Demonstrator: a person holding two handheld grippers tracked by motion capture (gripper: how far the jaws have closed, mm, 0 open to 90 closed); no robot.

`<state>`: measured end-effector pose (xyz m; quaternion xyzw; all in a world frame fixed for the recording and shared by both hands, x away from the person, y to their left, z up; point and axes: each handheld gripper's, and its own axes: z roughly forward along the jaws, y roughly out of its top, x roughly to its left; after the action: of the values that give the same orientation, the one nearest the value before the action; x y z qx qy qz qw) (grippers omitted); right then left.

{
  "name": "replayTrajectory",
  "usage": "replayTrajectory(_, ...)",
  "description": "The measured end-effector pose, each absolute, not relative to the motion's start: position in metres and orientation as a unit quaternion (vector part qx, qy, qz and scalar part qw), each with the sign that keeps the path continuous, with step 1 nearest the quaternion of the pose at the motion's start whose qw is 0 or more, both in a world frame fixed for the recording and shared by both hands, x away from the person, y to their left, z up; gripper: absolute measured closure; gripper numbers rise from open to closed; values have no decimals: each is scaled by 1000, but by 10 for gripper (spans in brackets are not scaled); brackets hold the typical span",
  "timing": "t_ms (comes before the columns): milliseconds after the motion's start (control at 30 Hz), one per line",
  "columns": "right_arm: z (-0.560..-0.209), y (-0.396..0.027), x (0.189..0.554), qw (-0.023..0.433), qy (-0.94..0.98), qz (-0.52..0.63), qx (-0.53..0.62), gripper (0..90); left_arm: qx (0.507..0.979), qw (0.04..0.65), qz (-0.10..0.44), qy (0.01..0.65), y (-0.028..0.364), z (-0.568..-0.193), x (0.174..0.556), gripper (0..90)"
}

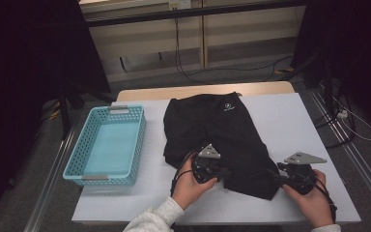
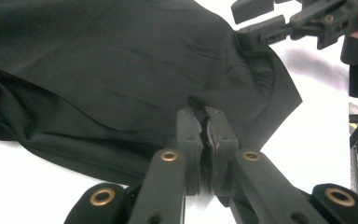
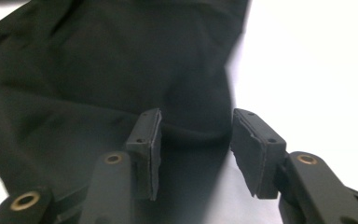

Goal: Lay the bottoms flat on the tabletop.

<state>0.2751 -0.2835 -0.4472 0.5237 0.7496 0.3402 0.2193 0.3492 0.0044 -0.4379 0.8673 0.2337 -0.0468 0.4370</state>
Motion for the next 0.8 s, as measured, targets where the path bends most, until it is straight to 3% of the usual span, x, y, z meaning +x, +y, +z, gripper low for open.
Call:
replayTrajectory(67,-451,-289,276,213,743,330,542,541,868,437,-47,233,4,-438,349,858)
replayTrajectory(133,-456,-290,276,206,745,333,540,668,867,438,-46,233,4,-437,349,857)
replayTrajectory(200,-453,-289,278,180,758,338,527,868,867,438,-50,233,4,-436,348,858)
replayTrajectory(267,-451,-285,279,164,774,338,510,900,864,442,-51,233,5,-433,348,858)
replayTrajectory(467,-425,-293,294,175,738,405,510,900,845,465,-42,262,20,-423,364,858)
replayTrajectory(633,-440,-291,313,210,729,376,532,891,840,452,-42,296,29,-437,376,858)
replayTrajectory(667,-445,-288,317,213,737,358,531,873,843,444,-42,301,28,-441,377,858)
replayTrajectory(767,-456,-281,325,225,745,324,537,701,845,435,-48,308,29,-449,379,857)
replayTrajectory(800,-458,-281,325,228,745,326,535,694,844,434,-48,310,29,-451,379,856)
